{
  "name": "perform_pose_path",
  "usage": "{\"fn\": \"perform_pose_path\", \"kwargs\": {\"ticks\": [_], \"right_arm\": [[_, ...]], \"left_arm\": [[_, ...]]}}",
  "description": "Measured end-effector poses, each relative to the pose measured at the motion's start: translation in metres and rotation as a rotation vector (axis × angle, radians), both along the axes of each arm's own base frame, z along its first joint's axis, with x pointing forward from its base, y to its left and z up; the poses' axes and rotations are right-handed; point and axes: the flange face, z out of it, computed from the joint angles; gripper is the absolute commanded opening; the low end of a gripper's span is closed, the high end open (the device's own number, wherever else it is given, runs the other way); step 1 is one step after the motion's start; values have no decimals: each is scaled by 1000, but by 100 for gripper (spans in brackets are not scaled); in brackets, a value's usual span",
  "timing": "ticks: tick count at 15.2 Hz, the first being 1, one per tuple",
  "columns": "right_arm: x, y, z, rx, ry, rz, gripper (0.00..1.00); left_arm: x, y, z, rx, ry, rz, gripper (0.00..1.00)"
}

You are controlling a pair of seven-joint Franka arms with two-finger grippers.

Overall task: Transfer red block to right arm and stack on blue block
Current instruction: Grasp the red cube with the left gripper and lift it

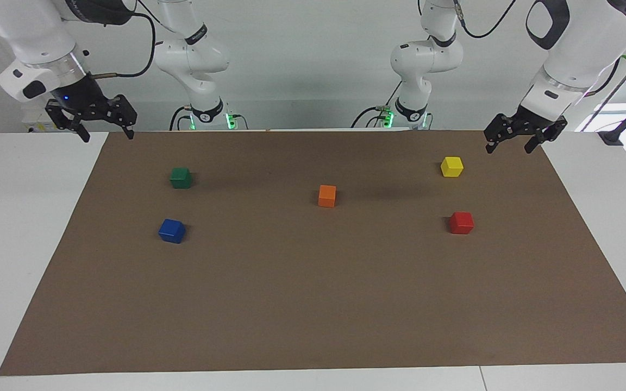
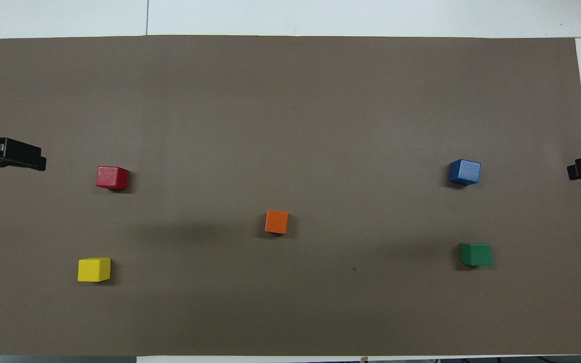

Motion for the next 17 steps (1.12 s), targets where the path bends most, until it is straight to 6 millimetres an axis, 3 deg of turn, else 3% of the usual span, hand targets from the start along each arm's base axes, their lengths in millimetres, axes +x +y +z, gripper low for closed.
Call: {"fn": "perform_pose_path", "kwargs": {"ticks": [5,8,11,17], "right_arm": [[0,0,0,0,0,0,100],[0,0,0,0,0,0,100],[0,0,0,0,0,0,100],[-5,1,-7,14,26,19,100]], "left_arm": [[0,3,-4,0,5,5,100],[-1,8,-29,2,-25,37,100],[0,11,-80,2,-60,65,100],[6,11,-211,-4,-57,65,100]]}}
